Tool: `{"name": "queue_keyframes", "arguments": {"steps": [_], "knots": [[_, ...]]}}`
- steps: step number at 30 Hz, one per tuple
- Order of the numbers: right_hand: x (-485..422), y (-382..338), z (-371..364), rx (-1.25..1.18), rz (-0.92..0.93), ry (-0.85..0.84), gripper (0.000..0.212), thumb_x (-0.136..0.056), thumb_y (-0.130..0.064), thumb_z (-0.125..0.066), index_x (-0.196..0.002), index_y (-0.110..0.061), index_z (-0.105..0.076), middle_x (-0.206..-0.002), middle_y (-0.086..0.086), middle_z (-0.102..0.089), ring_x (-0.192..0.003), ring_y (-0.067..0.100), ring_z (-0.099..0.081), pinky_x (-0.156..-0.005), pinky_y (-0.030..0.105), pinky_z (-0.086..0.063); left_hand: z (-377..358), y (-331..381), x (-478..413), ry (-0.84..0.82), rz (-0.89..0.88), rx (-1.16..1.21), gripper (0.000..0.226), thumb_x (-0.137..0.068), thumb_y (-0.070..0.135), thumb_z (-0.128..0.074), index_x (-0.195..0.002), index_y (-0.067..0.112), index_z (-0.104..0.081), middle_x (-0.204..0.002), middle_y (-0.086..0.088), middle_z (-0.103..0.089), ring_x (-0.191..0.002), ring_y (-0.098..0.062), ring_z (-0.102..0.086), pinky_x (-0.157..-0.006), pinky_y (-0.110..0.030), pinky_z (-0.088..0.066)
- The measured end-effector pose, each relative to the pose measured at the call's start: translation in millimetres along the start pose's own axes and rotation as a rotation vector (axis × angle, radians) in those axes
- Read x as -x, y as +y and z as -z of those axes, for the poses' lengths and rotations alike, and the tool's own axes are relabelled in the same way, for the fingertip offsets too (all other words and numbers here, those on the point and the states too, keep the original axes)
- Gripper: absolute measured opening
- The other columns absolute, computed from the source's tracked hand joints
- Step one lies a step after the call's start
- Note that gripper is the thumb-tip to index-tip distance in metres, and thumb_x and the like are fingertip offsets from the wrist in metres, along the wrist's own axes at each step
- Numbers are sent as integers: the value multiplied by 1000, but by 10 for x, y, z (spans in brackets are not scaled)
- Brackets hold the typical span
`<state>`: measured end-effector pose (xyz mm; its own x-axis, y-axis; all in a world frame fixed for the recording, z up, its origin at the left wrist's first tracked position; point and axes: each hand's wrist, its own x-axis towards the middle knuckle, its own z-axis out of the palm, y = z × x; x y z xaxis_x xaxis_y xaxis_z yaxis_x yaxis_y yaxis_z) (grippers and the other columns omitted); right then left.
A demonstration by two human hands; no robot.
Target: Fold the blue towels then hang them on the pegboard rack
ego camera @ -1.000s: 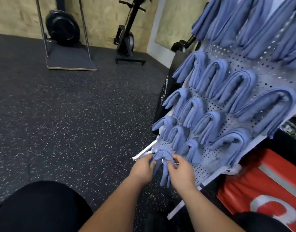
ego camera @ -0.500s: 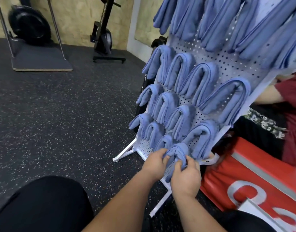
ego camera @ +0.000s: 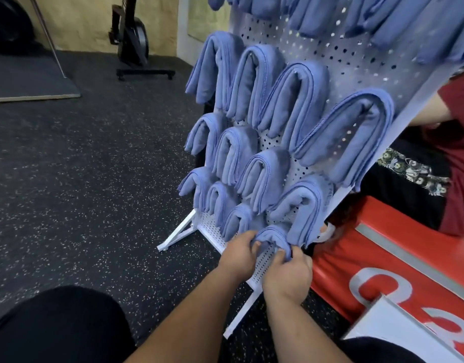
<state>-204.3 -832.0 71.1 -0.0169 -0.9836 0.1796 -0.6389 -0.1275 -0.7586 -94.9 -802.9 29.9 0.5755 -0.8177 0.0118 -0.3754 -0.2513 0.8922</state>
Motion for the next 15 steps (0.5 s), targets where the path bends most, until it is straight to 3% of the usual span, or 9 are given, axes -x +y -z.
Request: {"name": "queue_keyframes", "arguments": {"steps": [7,10,15], "knots": [[-92,43,-95,36,-29,-22,29,-97,-14,-62,-123,-10,-73,-124,19,-65,-107,44,-64,-82,44,-49,-144,-216,-153,-57,68,-49,25,-106,32,-52,-126,25,-66,-113,-4,-75,-101,-30,-68,-90,-43,-56],[-59,20,-120,18,-26,-50,32,-98,-15,-64,-129,-10,-70,-129,18,-63,-108,43,-64,-82,41,-46,-200,-305,-135,-107,133,-79,30,-103,39,-53,-127,27,-67,-114,-4,-75,-105,-31,-68,-91,-40,-55],[-16,5,-96,41,-28,-74,36,-99,-22,-65,-134,-11,-66,-132,17,-60,-112,42,-63,-82,42,-45,-305,-484,-13,-175,181,-114,20,-100,41,-55,-111,32,-68,-103,0,-76,-100,-27,-68,-87,-37,-56]]}}
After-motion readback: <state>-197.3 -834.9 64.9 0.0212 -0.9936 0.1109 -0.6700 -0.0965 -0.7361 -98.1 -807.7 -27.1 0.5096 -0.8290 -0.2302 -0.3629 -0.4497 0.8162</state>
